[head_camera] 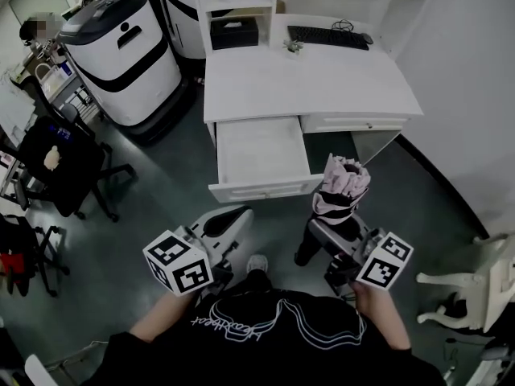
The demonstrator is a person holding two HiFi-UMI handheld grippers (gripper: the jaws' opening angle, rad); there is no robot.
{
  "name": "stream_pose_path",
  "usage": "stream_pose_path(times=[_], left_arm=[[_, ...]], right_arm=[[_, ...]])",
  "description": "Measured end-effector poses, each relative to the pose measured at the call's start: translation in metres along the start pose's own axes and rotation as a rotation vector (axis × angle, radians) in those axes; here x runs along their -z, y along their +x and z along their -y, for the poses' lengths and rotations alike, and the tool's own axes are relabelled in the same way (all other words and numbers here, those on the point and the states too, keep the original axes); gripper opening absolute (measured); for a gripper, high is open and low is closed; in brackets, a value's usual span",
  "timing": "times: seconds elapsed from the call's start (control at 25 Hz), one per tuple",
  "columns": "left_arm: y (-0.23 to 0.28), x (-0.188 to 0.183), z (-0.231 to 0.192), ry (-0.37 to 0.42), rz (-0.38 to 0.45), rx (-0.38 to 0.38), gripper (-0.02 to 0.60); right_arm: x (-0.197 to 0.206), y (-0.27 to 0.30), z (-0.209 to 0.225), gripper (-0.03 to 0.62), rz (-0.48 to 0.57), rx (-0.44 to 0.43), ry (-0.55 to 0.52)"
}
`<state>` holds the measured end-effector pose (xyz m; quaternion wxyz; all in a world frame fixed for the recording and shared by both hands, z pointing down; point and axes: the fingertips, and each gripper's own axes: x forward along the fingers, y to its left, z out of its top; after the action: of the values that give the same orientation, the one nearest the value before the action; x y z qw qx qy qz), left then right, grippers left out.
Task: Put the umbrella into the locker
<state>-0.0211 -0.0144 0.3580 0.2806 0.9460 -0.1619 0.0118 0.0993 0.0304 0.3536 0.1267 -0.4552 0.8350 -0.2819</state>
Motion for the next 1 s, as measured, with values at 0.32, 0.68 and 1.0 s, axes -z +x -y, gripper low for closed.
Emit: stream_pose_path(times=[0.32,0.68,1.0], left_arm=[[0.028,-0.037,-0.072,-0.013,0.006,-0.021,0.006],[0.043,-0.053,-0.110,-0.042,0.018,-0.061,0.006],[0.061,-0.066,-0.142,-0.081,0.033,-0.114,0.006]], right_arm=[[-0.026,0.062,0.044,0.245,-0.025,0.030,-0.022],[-0.047,0.094,0.066,0.245,-0.058,0.022,-0.072],[-0.062,0.135,0.102,0.245,-0.144,-0.002,-0.095]])
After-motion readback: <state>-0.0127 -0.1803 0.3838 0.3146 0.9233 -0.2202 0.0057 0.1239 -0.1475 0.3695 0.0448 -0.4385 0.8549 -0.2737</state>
